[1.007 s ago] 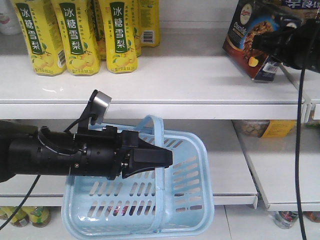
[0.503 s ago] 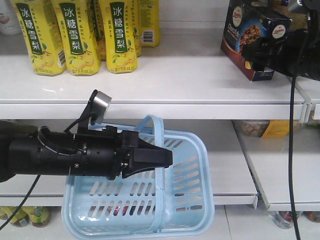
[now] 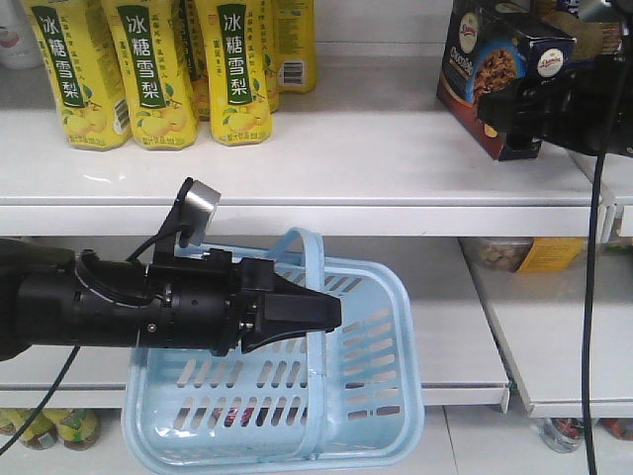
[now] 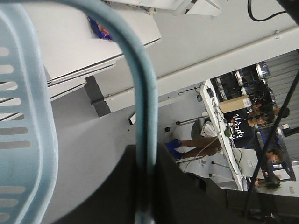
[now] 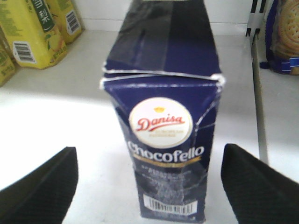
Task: Left arm holds basket, right arm returns cookies
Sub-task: 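Set the box upright on the upper shelf and open the right gripper, then withdraw the right gripper from the shelf, keeping the basket held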
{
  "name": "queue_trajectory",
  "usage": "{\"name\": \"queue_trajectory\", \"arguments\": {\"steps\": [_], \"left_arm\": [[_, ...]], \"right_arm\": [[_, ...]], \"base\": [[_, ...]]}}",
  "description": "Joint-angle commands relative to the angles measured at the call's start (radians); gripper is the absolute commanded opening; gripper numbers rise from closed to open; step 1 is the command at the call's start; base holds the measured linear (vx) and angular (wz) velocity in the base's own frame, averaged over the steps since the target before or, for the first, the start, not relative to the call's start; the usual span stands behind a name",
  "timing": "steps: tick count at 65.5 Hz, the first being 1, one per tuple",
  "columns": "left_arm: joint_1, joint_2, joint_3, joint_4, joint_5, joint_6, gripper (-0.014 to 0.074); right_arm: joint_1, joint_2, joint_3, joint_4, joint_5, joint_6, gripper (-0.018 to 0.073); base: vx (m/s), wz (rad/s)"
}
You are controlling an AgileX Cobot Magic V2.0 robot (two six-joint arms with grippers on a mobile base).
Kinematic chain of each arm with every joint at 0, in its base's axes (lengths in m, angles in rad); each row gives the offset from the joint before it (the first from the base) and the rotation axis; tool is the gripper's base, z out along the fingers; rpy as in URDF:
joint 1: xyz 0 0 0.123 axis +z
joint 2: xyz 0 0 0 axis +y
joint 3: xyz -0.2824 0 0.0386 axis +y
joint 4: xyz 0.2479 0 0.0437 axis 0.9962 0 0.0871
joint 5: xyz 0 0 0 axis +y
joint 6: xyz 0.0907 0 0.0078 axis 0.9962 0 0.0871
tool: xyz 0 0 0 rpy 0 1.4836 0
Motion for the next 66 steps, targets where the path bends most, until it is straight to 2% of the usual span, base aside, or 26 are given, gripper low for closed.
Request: {"name": "queue_trajectory", "arguments": {"steps": [1,10,53,59,66], "left_arm": [[-0.003,-0.042,-0.036,-0.124,0.031,0.014,-0.0003],[-0.003,-0.042,-0.036,-0.124,0.031,0.014,-0.0003],[-0.003,-0.042,-0.036,-0.124,0.031,0.014,-0.0003],[-0.003,-0.042,-0.036,-0.124,0.031,0.014,-0.0003],[-0.003,-0.042,-0.036,-0.124,0.031,0.014,-0.0003]], "right_arm": [[-0.008,-0.044,-0.027,-0.043,-0.02,0.015,0.0587],[-0.008,-0.083,-0.027,-0.132,0.034,0.066,0.0587],[-0.008,-0.348,-0.027,-0.746,0.311,0.454,0.0587],[-0.008,-0.368,-0.027,-0.773,0.359,0.48,0.0587],[-0.008,-0.408,-0.012,-0.711,0.349,0.479,0.0587]], "base": [[0.0,0.0],[0.0,0.0],[0.0,0.0],[0.0,0.0],[0.0,0.0]]}}
